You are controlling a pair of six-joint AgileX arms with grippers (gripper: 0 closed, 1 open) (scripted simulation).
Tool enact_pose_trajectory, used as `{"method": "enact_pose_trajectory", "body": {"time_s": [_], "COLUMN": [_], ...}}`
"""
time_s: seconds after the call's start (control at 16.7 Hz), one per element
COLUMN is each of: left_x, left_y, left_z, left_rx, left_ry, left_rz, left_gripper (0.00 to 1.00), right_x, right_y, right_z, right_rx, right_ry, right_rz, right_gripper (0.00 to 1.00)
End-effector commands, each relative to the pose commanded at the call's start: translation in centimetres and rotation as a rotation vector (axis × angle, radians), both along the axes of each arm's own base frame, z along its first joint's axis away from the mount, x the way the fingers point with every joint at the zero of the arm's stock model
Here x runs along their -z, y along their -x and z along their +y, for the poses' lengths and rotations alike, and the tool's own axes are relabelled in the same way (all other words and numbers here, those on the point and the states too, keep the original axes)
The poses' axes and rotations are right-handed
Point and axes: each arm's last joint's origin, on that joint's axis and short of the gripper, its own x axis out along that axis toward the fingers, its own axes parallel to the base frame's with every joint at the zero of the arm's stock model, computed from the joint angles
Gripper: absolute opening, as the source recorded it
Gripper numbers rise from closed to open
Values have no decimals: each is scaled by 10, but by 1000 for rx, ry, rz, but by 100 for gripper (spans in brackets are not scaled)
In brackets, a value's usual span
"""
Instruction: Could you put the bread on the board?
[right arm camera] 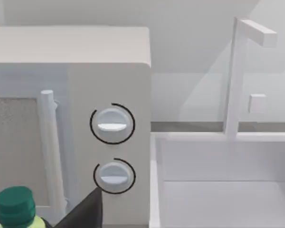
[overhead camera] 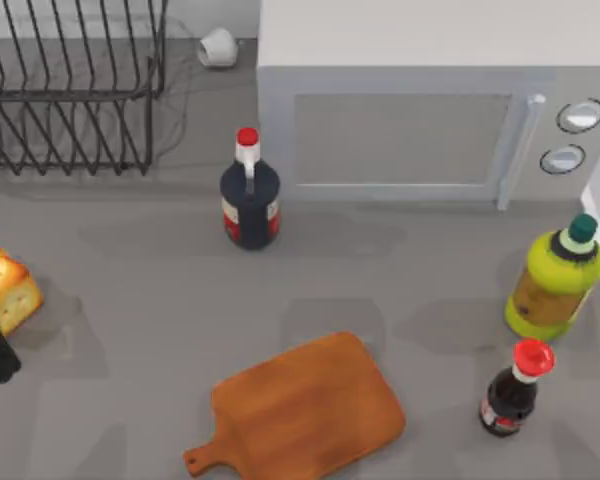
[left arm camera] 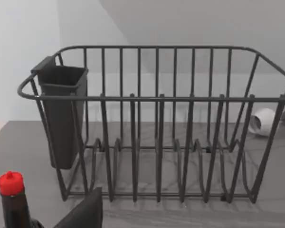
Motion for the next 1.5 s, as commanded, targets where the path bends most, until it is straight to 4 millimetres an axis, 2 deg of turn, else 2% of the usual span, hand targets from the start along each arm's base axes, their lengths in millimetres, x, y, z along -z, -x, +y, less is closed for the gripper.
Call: {"method": "enact_pose_trajectory", "body": {"time_s": [0.24,0.42,0.6,0.78,0.96,1.26,1.5], "left_x": [-6,-26,-52,-71,-74,-59,-38], "left_y": [0,-3,-18,-50,-96,-169,-214], "left_z": [0,1,2,4,7,14,19], "left_rx": [-3,-4,13,60,144,322,449], "left_ry": [-15,-74,-161,-257,-346,-453,-498], "left_rz": [24,123,307,571,864,1244,1428], "left_gripper": [100,100,100,100,100,100,100], "right_x": [0,0,0,0,0,0,0], "right_y": [0,0,0,0,0,0,0], "right_z": [0,0,0,0,0,0,0], "right_rx": [0,0,0,0,0,0,0], "right_ry": [0,0,0,0,0,0,0], "right_rz": [0,0,0,0,0,0,0], "right_gripper": [100,100,100,100,100,100,100]}}
